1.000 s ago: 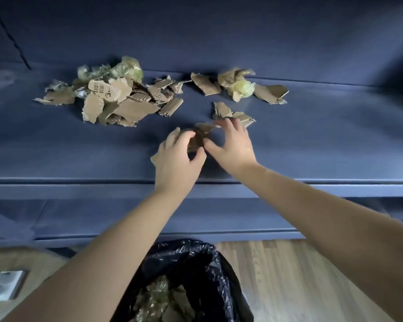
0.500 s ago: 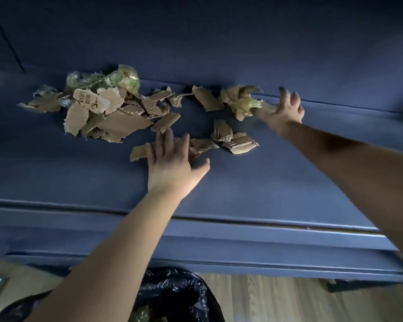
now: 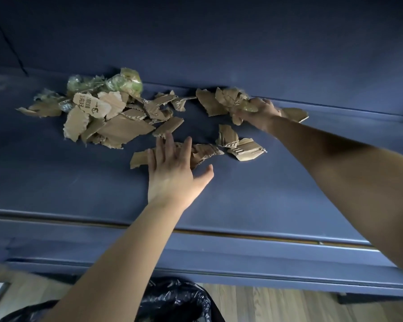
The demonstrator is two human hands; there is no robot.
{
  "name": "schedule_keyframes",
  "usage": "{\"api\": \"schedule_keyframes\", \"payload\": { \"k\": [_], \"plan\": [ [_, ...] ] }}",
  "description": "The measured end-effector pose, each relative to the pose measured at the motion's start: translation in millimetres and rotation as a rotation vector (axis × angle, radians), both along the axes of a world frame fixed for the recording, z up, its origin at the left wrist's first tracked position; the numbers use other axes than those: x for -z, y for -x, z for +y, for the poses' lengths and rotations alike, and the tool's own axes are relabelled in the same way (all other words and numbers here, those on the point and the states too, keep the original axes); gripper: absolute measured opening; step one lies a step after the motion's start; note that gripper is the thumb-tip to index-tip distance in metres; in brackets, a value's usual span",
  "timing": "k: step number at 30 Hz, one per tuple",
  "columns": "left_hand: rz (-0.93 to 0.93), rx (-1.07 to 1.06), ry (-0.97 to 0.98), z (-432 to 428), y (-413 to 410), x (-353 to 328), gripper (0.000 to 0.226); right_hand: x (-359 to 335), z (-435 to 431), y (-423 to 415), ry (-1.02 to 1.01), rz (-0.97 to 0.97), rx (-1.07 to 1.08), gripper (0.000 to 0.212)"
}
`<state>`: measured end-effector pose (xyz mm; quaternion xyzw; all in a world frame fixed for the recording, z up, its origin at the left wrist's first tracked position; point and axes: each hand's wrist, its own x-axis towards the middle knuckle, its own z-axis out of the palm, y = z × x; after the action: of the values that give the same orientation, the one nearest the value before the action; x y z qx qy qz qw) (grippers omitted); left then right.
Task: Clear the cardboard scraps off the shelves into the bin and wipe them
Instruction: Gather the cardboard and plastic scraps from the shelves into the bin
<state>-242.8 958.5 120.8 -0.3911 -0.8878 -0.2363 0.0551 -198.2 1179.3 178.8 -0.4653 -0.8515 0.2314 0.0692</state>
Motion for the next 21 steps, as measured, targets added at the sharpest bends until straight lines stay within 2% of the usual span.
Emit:
{"api": "schedule_keyframes", "payload": {
  "k": [4, 7, 11, 14, 16, 19, 21],
  "plan": [
    [0.004, 0.013, 0.001, 0, -1, 1, 0.091, -3, -8, -5, -0.051, -0.06, -0.036, 0.061],
    [-0.043, 0.008, -0.017, -1, -2, 0, 0.091, -1, -17, -2, -0.051, -0.023, -0.058, 0.055],
    [-0.082, -0.025, -0.136, -2, -2, -1, 0.093, 7, -45, -7, -0.074, -0.005, -0.164, 0.058],
    [-0.158, -0.014, -0.173, -3, -3, -3, 0.104, 1, -60, -22, 0.11, 0.113, -0.384, 0.07],
    [-0.146, -0.003, -0.211, -4, -4, -6, 0.11, -7, -59, -27, 0.277, 0.248, -0.456, 0.075],
    [-0.188, 0.005, -0.224, -5, -5, -9, 0.112, -16, -49, -17, 0.366, 0.531, -0.326, 0.053],
    [-0.177, -0.003, -0.232, -5, -5, -8, 0.108, -18, -38, 4, 0.28, 0.539, -0.2, 0.05]
  ]
}}
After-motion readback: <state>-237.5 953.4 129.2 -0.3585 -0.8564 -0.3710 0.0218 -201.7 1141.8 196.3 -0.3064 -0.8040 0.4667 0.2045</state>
